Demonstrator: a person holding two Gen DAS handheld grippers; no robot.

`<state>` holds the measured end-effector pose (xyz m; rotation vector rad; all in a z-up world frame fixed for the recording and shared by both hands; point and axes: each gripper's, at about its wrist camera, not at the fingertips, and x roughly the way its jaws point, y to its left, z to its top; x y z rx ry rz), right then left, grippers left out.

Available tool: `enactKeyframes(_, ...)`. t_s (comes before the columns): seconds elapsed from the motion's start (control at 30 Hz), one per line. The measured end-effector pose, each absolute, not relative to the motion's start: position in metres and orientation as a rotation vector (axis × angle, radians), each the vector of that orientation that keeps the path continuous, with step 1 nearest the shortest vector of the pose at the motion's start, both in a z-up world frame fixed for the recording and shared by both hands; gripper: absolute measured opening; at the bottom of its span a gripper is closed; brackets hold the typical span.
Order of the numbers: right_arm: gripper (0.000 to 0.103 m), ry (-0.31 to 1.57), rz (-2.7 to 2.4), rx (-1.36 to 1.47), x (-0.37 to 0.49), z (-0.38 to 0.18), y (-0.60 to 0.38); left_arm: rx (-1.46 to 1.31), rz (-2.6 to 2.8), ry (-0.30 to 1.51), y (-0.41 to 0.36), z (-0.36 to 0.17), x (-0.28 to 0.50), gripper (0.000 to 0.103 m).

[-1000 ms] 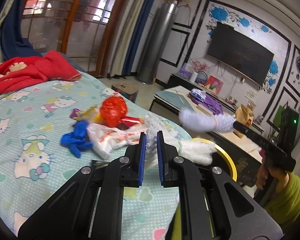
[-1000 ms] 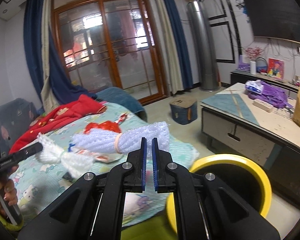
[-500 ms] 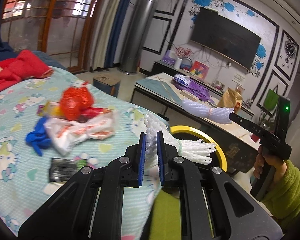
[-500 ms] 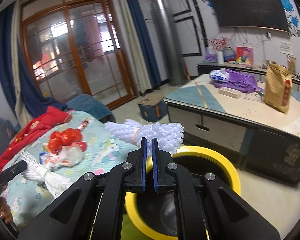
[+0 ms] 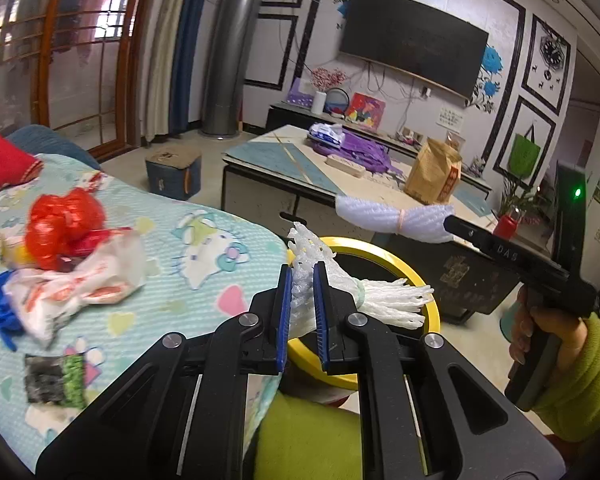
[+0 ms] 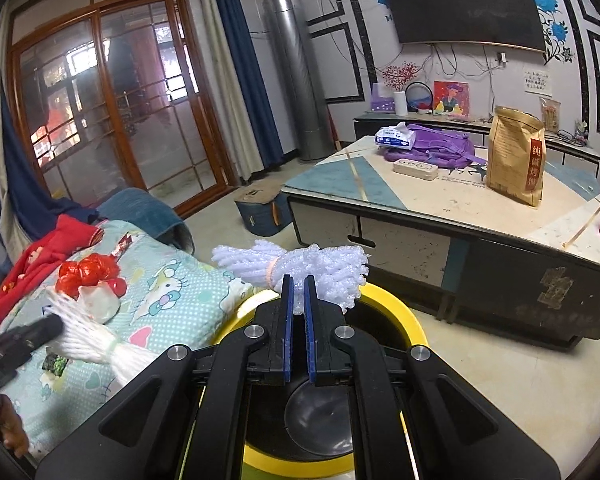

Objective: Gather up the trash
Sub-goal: 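Carry both held foam nets over the yellow-rimmed bin with both tools, then open the left tool over the bin while the right tool releases its foam net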

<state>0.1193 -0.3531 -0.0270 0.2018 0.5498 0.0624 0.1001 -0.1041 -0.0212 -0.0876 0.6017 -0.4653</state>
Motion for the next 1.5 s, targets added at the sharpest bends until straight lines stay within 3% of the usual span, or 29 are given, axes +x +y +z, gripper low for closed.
enactKeyframes(0.83,0.009,0.777,-0.023,0.297,0.154,-0.08,-0.379,0.005,-0.654,0.726,-0.184,-0.086,0.129,0.008)
enactKeyframes(0.9,0.012,0.785,-0.023,0.308,0.155,-0.082,-0.381,-0.01,-0.662,0.734,-0.183,-0.089,0.131,0.018)
enactKeyframes(0.93,0.015,0.79,-0.029,0.312,0.156,-0.083,-0.382,-0.015,-0.655,0.731,-0.181,-0.09,0.132,0.031)
enactKeyframes(0.97,0.024,0.793,-0.031,0.316,0.156,-0.084,-0.383,-0.026,-0.656,0.731,-0.18,-0.09,0.132,0.041)
enactKeyframes(1.0,0.033,0.794,-0.031,0.326,0.156,-0.085,-0.384,-0.036,-0.659,0.734,-0.179,-0.09,0.134,0.044)
enactKeyframes(1.1,0.041,0.789,-0.047,0.331,0.155,-0.085,-0.386,-0.071,-0.646,0.74,-0.17,-0.09,0.135,0.063)
enactKeyframes(1.17,0.047,0.781,-0.055,0.333,0.153,-0.084,-0.387,-0.097,-0.639,0.741,-0.164,-0.088,0.135,0.085)
enactKeyframes(1.23,0.049,0.772,-0.061,0.334,0.152,-0.082,-0.388,-0.125,-0.622,0.733,-0.155,-0.084,0.134,0.092)
enactKeyframes(1.4,0.062,0.743,-0.059,0.315,0.149,-0.076,-0.382,-0.154,-0.562,0.702,-0.136,-0.073,0.13,0.092)
enactKeyframes(1.5,0.065,0.723,-0.056,0.299,0.147,-0.071,-0.377,-0.155,-0.532,0.68,-0.129,-0.065,0.126,0.092)
